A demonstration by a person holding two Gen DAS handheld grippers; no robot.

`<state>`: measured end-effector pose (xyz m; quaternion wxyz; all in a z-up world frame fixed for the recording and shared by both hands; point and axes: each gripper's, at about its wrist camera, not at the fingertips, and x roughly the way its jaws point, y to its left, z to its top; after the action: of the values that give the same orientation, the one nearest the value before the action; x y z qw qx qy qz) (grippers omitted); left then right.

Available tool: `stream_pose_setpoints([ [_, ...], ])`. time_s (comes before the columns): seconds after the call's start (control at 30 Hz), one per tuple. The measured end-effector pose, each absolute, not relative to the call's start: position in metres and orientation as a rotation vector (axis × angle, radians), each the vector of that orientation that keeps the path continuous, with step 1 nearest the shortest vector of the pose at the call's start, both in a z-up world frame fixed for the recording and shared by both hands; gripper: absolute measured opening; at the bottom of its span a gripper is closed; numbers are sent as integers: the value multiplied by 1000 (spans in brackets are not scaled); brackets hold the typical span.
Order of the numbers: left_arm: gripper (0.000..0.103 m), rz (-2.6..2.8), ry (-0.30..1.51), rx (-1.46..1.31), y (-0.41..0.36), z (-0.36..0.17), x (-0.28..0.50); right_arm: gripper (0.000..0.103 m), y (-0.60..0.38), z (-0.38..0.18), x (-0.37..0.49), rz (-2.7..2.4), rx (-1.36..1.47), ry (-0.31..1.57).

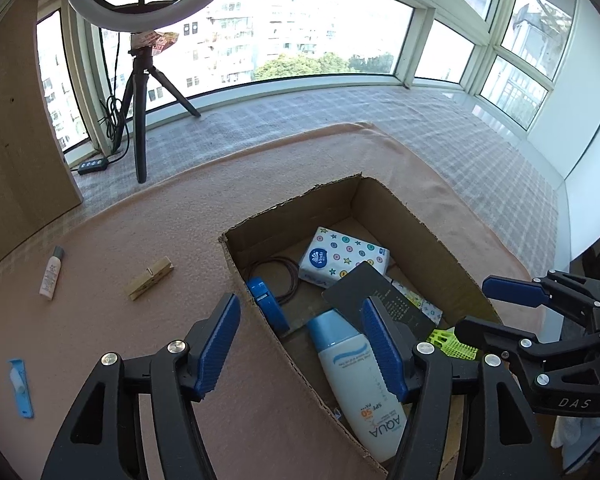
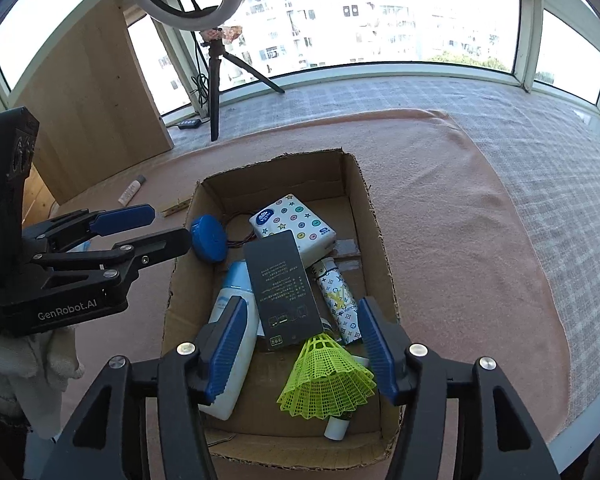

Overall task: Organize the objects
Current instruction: 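Open both grippers to drop the lighter and blue disc into the box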

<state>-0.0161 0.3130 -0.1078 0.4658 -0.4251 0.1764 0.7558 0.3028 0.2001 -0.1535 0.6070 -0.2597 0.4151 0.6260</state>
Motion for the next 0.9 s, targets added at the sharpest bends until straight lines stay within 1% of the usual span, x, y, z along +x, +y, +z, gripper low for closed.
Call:
stream_pose_setpoints([
  [0.2,67,1876,417,-1052,290,-103,-20,54,196,-154,295,1455,-574,995],
  [0.4,67,1917,385,-1094,252,-104,-33,54,192,-149,279,1476,-548,1007],
  [0.9,67,2092,254,-1215,114,-114,-92,54,218,-136,205,1593,-556,1014],
])
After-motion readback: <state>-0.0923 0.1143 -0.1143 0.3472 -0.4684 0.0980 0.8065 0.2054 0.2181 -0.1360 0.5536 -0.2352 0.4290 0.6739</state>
